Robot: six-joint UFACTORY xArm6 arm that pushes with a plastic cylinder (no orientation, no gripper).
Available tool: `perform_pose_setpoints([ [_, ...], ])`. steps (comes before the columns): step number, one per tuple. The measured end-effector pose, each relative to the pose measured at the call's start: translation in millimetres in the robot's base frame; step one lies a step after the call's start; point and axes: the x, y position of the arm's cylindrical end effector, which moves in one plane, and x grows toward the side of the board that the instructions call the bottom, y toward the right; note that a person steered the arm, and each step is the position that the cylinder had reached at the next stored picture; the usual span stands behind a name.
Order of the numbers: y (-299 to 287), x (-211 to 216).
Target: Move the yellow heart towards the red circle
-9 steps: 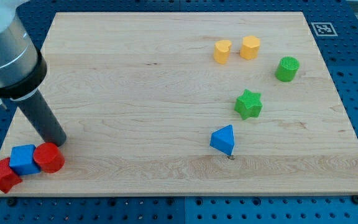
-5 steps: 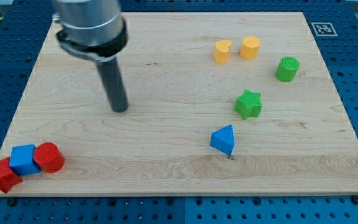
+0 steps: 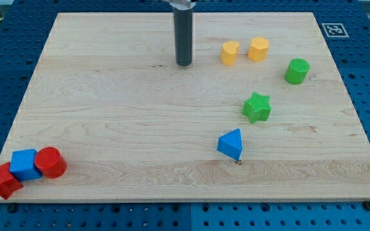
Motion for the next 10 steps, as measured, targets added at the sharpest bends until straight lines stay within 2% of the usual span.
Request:
perform_pose_setpoints([
  [2,49,-11],
  [7,112,-99],
  [10,110,-92],
])
